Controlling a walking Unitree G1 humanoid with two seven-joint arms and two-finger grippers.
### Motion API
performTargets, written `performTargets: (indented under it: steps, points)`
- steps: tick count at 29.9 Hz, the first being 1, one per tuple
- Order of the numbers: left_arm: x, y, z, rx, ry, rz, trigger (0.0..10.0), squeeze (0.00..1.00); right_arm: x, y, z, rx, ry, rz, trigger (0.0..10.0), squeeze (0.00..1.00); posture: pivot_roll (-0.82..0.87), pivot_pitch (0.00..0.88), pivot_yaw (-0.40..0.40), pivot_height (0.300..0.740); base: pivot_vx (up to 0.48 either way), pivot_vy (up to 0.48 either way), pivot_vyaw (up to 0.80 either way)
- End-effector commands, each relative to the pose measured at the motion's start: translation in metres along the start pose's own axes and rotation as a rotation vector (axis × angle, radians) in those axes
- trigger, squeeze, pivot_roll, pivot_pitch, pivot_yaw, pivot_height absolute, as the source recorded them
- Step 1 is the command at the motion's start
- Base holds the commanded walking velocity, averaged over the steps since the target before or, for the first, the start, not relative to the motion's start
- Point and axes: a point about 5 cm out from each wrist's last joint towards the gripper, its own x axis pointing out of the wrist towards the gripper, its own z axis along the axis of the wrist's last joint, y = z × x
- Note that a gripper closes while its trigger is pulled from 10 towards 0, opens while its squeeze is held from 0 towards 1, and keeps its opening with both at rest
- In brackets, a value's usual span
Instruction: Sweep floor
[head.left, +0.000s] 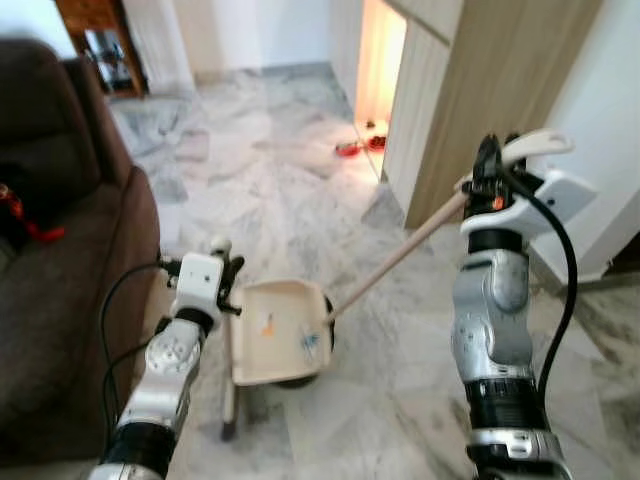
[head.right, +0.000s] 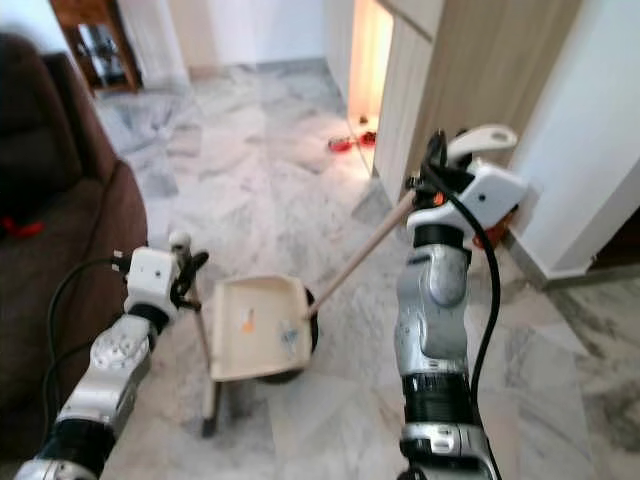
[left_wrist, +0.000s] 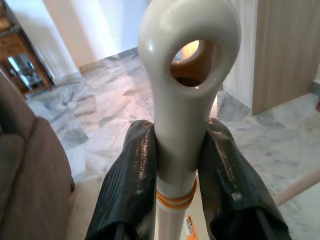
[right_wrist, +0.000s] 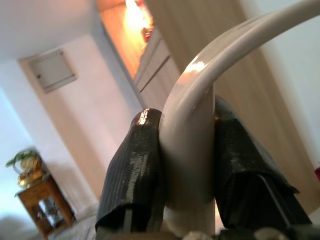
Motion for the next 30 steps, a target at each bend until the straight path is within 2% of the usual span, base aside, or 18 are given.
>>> performTargets:
  steps: [1, 13, 24, 30]
  points:
    - [0.005, -0.002, 0.013, 0.009, -0.063, -0.01, 10.0, 0.0, 0.007, 0.003, 0.02, 0.033, -0.096, 0.0, 10.0, 0.0, -0.02, 0.0, 0.04, 0.74, 0.382, 0.0, 0.0]
    - [0.005, -0.001, 0.013, 0.008, -0.063, -0.009, 10.0, 0.0, 0.006, 0.004, 0.021, 0.038, -0.099, 0.002, 10.0, 0.0, -0.02, 0.0, 0.039, 0.74, 0.368, 0.0, 0.0]
    - [0.003, -0.001, 0.013, 0.001, -0.072, -0.014, 10.0, 0.0, 0.005, 0.007, 0.022, 0.038, -0.1, 0.015, 10.0, 0.0, -0.02, 0.0, 0.037, 0.74, 0.0, 0.0, 0.0]
    - [0.002, -0.001, 0.011, 0.003, -0.068, -0.015, 10.0, 0.0, 0.004, 0.018, 0.029, 0.009, -0.141, 0.069, 10.0, 0.0, -0.02, 0.0, 0.036, 0.74, 0.0, 0.0, 0.0]
